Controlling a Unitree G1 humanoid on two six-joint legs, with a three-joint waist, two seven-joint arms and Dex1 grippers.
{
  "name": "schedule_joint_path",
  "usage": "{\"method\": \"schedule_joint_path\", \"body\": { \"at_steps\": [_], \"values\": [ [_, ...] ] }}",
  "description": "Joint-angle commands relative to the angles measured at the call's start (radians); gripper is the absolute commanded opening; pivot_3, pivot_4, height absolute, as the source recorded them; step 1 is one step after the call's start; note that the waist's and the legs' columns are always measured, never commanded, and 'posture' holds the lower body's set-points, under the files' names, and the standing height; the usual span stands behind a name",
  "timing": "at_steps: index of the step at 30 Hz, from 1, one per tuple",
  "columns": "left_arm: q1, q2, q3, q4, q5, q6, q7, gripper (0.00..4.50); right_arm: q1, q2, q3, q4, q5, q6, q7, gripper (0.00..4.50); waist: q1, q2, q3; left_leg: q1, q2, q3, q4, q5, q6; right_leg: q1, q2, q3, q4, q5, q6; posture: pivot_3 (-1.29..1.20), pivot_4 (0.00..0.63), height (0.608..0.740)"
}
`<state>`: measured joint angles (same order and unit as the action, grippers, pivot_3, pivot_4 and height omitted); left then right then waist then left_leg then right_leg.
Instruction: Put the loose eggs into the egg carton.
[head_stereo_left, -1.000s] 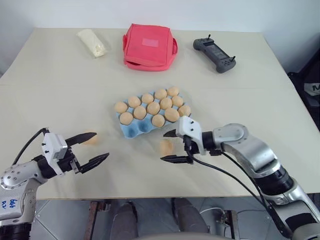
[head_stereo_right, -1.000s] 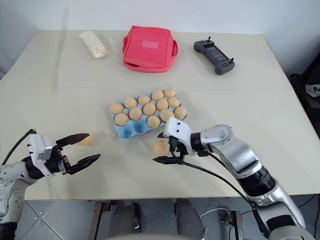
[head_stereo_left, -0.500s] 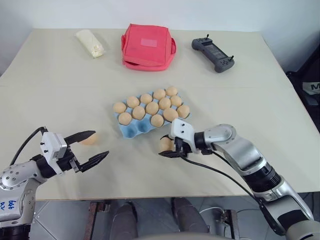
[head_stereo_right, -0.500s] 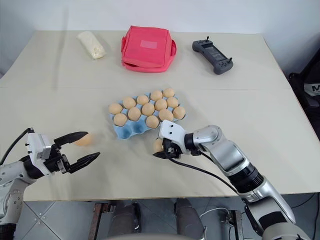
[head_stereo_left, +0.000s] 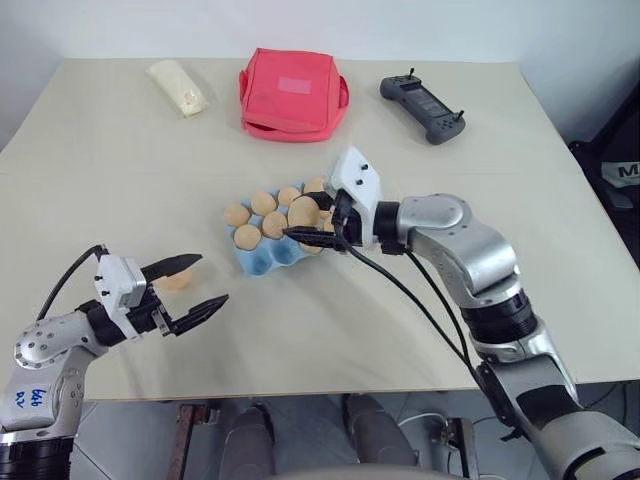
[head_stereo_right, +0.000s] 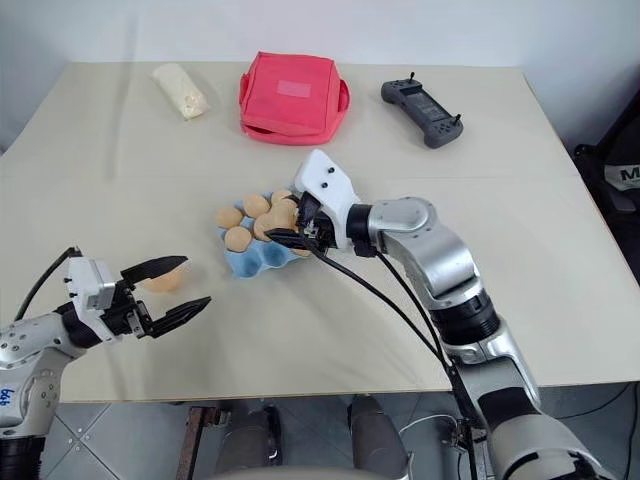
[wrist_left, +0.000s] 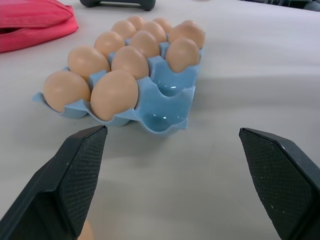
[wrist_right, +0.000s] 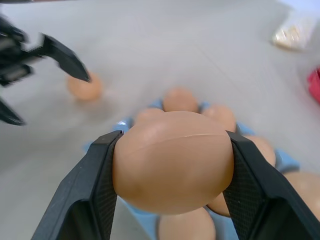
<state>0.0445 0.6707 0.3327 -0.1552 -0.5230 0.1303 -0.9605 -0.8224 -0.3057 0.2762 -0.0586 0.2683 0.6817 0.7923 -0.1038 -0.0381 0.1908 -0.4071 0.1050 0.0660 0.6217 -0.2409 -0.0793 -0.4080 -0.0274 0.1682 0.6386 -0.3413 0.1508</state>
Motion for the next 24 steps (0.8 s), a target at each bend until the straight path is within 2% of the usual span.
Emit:
{"method": "schedule_joint_path", "body": {
  "at_steps": [1, 7, 18, 24],
  "values": [
    [-0.007, -0.01, -0.001, -0.031, -0.003, -0.01, 0.013, 4.5, -0.043, 0.059, 0.015, 0.067, -0.03, -0.061, -0.031, 2.44, -0.007, 0.0, 0.0, 0.0, 0.0, 0.0, 0.0, 0.0, 0.0, 0.0, 0.0, 0.0, 0.0, 0.0, 0.0, 0.0, 0.15, 0.74],
    [-0.004, -0.013, 0.003, -0.033, -0.002, -0.012, 0.024, 4.5, -0.065, 0.136, 0.036, 0.186, -0.083, -0.114, -0.066, 2.44, -0.026, 0.0, 0.0, 0.0, 0.0, 0.0, 0.0, 0.0, -0.001, -0.001, 0.0, 0.0, 0.004, 0.0, 0.0, 0.0, 0.15, 0.74],
    [0.007, -0.013, 0.012, -0.032, -0.004, -0.022, 0.032, 4.5, -0.028, 0.195, 0.096, 0.181, -0.121, -0.115, -0.056, 2.44, -0.041, 0.0, 0.0, 0.0, 0.0, 0.0, 0.0, 0.001, -0.001, -0.002, 0.0, 0.0, 0.005, 0.0, 0.0, 0.0, 0.15, 0.74],
    [0.0, -0.016, 0.008, -0.021, 0.001, -0.031, 0.035, 4.5, -0.028, 0.203, 0.1, 0.158, -0.11, -0.105, -0.052, 4.47, -0.041, 0.0, 0.0, 0.0, 0.0, 0.0, 0.0, 0.001, -0.001, -0.002, 0.0, 0.0, 0.005, 0.0, 0.0, 0.0, 0.15, 0.74]
  ]
}}
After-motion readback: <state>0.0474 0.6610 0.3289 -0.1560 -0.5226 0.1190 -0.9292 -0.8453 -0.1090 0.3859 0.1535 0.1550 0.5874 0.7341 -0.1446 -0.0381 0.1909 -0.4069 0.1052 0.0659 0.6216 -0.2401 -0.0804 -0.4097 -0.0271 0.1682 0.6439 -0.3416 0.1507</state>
